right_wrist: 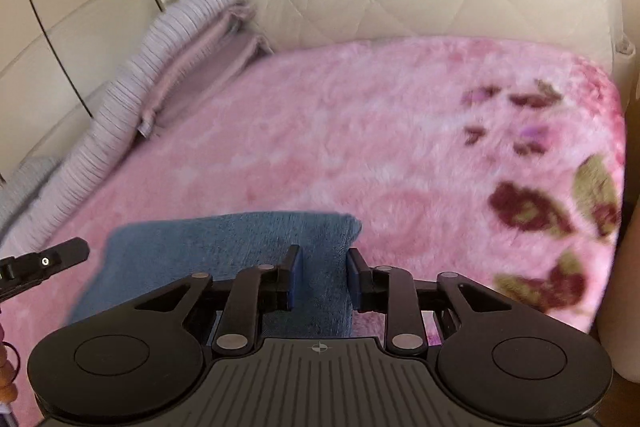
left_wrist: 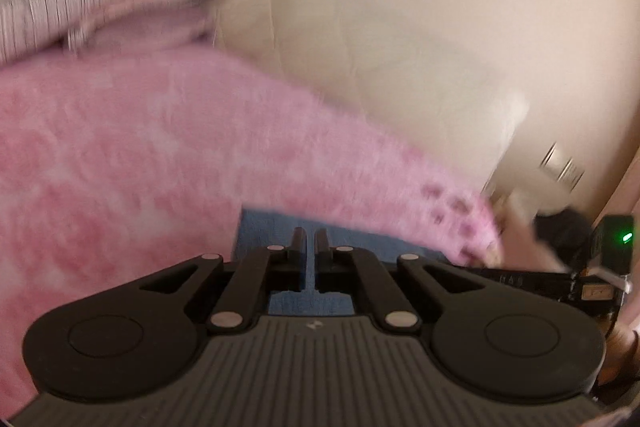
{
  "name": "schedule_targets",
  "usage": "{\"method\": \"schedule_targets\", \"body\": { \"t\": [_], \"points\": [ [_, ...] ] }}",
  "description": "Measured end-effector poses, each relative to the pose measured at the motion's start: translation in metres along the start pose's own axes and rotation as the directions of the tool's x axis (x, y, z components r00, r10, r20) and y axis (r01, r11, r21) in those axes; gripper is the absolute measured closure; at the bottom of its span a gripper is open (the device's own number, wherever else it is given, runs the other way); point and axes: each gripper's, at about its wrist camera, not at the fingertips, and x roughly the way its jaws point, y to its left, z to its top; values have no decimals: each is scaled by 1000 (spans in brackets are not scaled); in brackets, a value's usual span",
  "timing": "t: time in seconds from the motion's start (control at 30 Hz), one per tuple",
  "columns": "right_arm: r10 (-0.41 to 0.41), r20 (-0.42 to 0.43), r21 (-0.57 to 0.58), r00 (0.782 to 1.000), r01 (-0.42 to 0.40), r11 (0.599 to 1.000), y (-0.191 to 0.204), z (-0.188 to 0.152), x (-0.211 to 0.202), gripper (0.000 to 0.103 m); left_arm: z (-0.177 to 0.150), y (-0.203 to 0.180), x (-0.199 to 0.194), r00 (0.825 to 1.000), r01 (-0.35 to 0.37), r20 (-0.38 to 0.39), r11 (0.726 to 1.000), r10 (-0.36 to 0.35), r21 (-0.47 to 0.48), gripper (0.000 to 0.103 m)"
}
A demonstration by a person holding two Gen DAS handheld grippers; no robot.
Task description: Fold clothes
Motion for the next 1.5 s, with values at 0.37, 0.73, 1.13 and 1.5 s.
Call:
{"method": "schedule_targets", "body": {
  "t": [0.37, 0.73, 1.13, 1.5],
  "points": [
    [96, 46, 12, 994, -97, 995, 3, -36, -105, 74, -51, 37, -104, 995, -41, 77, 977, 58, -207, 98],
    [99, 4, 127, 995, -99, 987, -4, -109, -140, 53, -162, 71, -143, 985, 159, 156, 713, -70, -683, 79],
    [198, -56, 90, 979, -193, 977, -20, -94, -115, 95, -131, 68, -135, 987, 163, 71, 903, -146, -399, 94],
    [176, -45, 107, 983, -170, 980, -17, -101, -118, 83, -155, 86, -143, 959, 284, 162, 816, -234, -503, 91]
  ]
}}
